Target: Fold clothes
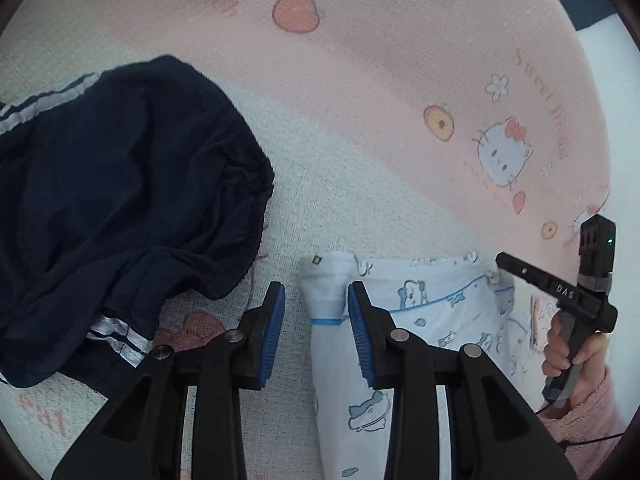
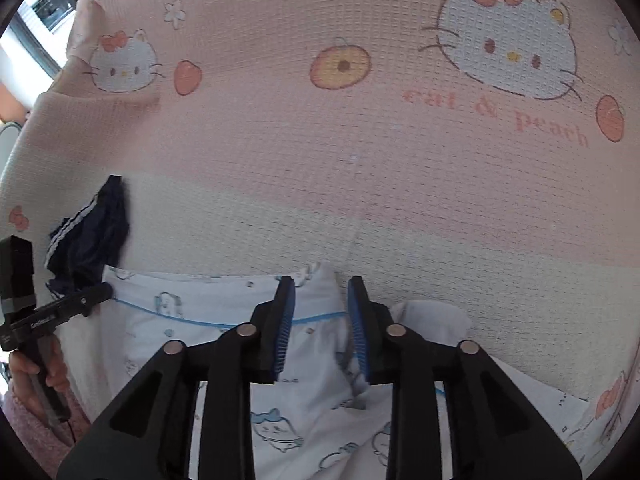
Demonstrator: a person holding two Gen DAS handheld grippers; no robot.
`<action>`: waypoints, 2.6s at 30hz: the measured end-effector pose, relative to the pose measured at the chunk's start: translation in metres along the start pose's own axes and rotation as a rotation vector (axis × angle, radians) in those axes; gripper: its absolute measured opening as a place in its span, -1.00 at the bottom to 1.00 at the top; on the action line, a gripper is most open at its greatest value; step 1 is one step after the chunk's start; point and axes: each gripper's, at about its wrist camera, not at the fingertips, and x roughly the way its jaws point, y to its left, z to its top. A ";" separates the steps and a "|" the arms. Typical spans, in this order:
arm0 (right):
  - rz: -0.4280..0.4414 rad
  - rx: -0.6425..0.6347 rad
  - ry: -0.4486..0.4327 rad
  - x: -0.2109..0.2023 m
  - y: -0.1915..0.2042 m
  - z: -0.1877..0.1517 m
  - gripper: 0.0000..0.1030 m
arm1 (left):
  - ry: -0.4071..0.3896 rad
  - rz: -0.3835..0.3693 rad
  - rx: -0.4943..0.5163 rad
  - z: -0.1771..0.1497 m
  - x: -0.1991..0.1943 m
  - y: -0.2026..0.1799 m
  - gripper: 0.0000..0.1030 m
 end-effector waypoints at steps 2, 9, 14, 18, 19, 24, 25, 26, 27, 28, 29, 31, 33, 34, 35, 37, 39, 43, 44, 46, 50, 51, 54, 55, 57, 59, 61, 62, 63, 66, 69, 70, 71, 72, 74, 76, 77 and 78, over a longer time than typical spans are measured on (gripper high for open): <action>-0.034 -0.046 0.044 0.020 0.010 0.000 -0.24 | -0.022 0.016 0.015 0.000 -0.006 -0.003 -0.33; -0.174 -0.074 0.059 0.043 -0.002 -0.013 -0.46 | 0.027 0.052 0.084 -0.006 0.004 -0.005 -0.33; -0.177 -0.056 0.053 0.037 -0.004 -0.015 -0.47 | 0.088 0.069 0.118 -0.006 0.029 -0.011 -0.34; -0.165 -0.045 0.056 0.034 -0.008 -0.014 -0.60 | 0.067 0.022 0.181 -0.004 0.024 -0.027 -0.34; -0.138 -0.051 0.069 0.034 -0.006 -0.014 -0.61 | 0.045 0.029 0.236 -0.006 0.019 -0.038 -0.34; -0.109 -0.167 0.101 0.038 0.020 -0.022 -0.70 | 0.055 -0.037 0.289 -0.014 0.017 -0.058 -0.33; -0.108 -0.153 0.100 0.037 0.019 -0.021 -0.76 | 0.059 -0.035 0.291 -0.015 0.018 -0.058 -0.33; -0.105 -0.124 0.096 0.036 0.015 -0.020 -0.77 | 0.063 -0.024 0.294 -0.015 0.020 -0.057 -0.33; -0.110 -0.097 0.089 0.034 0.011 -0.019 -0.78 | 0.066 0.023 0.299 -0.015 0.022 -0.056 -0.33; -0.113 -0.083 0.083 0.032 0.009 -0.018 -0.78 | 0.078 0.067 0.295 -0.014 0.025 -0.052 -0.33; -0.111 -0.080 0.079 0.030 0.008 -0.017 -0.79 | 0.089 0.110 0.286 -0.014 0.028 -0.047 -0.33; -0.113 -0.090 0.061 0.025 0.011 -0.018 -0.79 | 0.090 0.133 0.199 -0.012 0.028 -0.027 -0.34; -0.135 -0.113 0.036 0.018 0.015 -0.017 -0.79 | 0.071 0.120 0.103 -0.009 0.022 -0.012 -0.34; -0.141 -0.120 0.025 0.015 0.017 -0.018 -0.79 | 0.061 0.139 0.095 -0.007 0.019 -0.009 -0.34; -0.141 -0.118 0.020 0.013 0.019 -0.017 -0.79 | 0.049 0.152 0.106 -0.007 0.017 -0.009 -0.34; -0.161 -0.112 0.016 0.013 0.017 -0.016 -0.79 | 0.032 0.157 0.107 -0.007 0.013 -0.008 -0.34; -0.172 -0.113 0.018 0.015 0.015 -0.015 -0.79 | 0.026 0.153 0.113 -0.008 0.011 -0.010 -0.34; -0.144 -0.108 0.057 0.034 0.008 -0.002 -0.74 | 0.054 0.014 0.093 -0.009 0.013 -0.010 -0.33; -0.124 -0.104 0.080 0.040 0.006 -0.002 -0.69 | 0.061 -0.001 0.086 -0.008 0.016 -0.010 -0.33; -0.087 -0.101 0.097 0.043 0.004 -0.004 -0.61 | 0.065 0.010 0.095 -0.005 0.024 -0.012 -0.34; -0.078 -0.104 0.057 0.037 0.002 -0.002 -0.87 | 0.008 0.021 0.086 0.002 0.017 -0.017 -0.92; -0.077 -0.096 0.042 0.034 0.001 0.000 -0.89 | -0.005 0.025 0.092 0.004 0.013 -0.019 -0.92; -0.062 -0.067 0.010 0.027 -0.006 0.011 -0.90 | -0.027 0.042 0.117 0.011 0.006 -0.021 -0.93; -0.064 -0.075 0.005 0.026 -0.006 0.016 -0.90 | -0.022 0.050 0.120 0.015 0.007 -0.019 -0.93; -0.069 -0.090 -0.003 0.029 -0.002 0.026 -0.90 | -0.014 0.056 0.129 0.022 0.008 -0.015 -0.92; -0.092 -0.103 0.001 0.035 0.001 0.031 -0.90 | 0.010 0.048 0.130 0.028 0.014 -0.011 -0.91; -0.126 -0.120 0.035 0.048 0.004 0.028 -0.88 | 0.069 0.075 0.109 0.032 0.027 -0.004 -0.77; -0.141 -0.124 0.049 0.053 0.003 0.026 -0.86 | 0.093 0.123 0.101 0.033 0.029 0.000 -0.59; -0.155 -0.125 0.060 0.056 0.000 0.024 -0.83 | 0.088 0.146 0.105 0.032 0.026 0.001 -0.58; -0.126 -0.120 0.060 0.054 0.006 0.021 -0.59 | -0.024 0.184 0.169 0.028 -0.002 -0.010 -0.55; -0.087 -0.113 0.055 0.049 0.014 0.018 -0.58 | -0.060 0.174 0.251 0.025 -0.007 -0.024 -0.56; -0.073 -0.110 0.053 0.048 0.017 0.018 -0.58 | -0.043 0.148 0.270 0.025 0.000 -0.028 -0.56; -0.060 -0.108 0.051 0.046 0.020 0.017 -0.58 | -0.023 0.128 0.287 0.025 0.007 -0.031 -0.56; -0.047 -0.105 0.050 0.045 0.022 0.016 -0.58 | 0.004 0.144 0.292 0.025 0.019 -0.031 -0.56; -0.094 -0.110 0.097 0.055 0.024 0.011 -0.58 | 0.048 0.266 0.294 0.029 0.036 -0.033 -0.56; -0.120 -0.105 0.105 0.049 0.024 0.004 -0.58 | 0.041 0.301 0.269 0.032 0.031 -0.037 -0.56; -0.105 -0.101 0.087 0.037 0.024 -0.001 -0.58 | 0.022 0.276 0.247 0.032 0.020 -0.041 -0.56; -0.094 -0.103 0.067 0.023 0.025 -0.006 -0.58 | 0.016 0.200 0.232 0.029 0.008 -0.048 -0.55</action>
